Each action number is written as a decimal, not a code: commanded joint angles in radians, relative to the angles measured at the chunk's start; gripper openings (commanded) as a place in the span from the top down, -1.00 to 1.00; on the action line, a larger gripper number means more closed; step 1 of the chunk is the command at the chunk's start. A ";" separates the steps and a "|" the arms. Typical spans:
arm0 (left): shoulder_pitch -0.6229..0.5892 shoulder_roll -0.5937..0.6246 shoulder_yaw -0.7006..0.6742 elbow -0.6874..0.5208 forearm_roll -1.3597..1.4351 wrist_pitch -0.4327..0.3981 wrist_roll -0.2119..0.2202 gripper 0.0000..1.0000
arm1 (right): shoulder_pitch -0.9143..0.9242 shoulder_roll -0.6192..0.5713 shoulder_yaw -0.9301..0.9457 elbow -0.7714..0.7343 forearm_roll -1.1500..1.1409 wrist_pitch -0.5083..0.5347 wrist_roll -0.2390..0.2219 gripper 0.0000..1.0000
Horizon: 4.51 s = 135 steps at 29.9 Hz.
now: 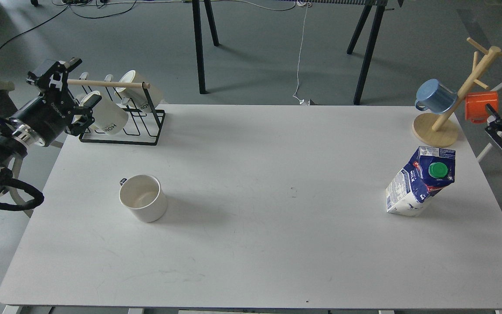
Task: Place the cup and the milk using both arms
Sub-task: 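Move the left gripper away from the mug rack toward the white mug, then reach the left gripper to the white mug and grasp its rim, then carry the white mug with the left gripper toward the table center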
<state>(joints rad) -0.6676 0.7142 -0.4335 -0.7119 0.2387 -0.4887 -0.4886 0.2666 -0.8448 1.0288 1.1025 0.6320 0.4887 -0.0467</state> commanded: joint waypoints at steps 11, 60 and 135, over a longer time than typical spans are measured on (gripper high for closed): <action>-0.044 0.005 -0.037 0.000 0.004 0.000 0.000 -1.00 | -0.004 0.007 0.005 -0.001 0.001 0.000 0.001 -0.89; 0.022 0.019 0.038 -0.207 1.657 0.061 0.000 -0.97 | -0.121 0.012 0.010 -0.001 0.005 0.000 0.011 -0.90; -0.170 -0.389 0.119 -0.161 1.778 0.065 0.000 0.96 | -0.242 0.007 0.039 -0.056 0.095 0.000 0.044 -0.90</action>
<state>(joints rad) -0.8411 0.3313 -0.3287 -0.8782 2.0015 -0.4234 -0.4887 0.0296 -0.8375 1.0676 1.0463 0.7271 0.4887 -0.0031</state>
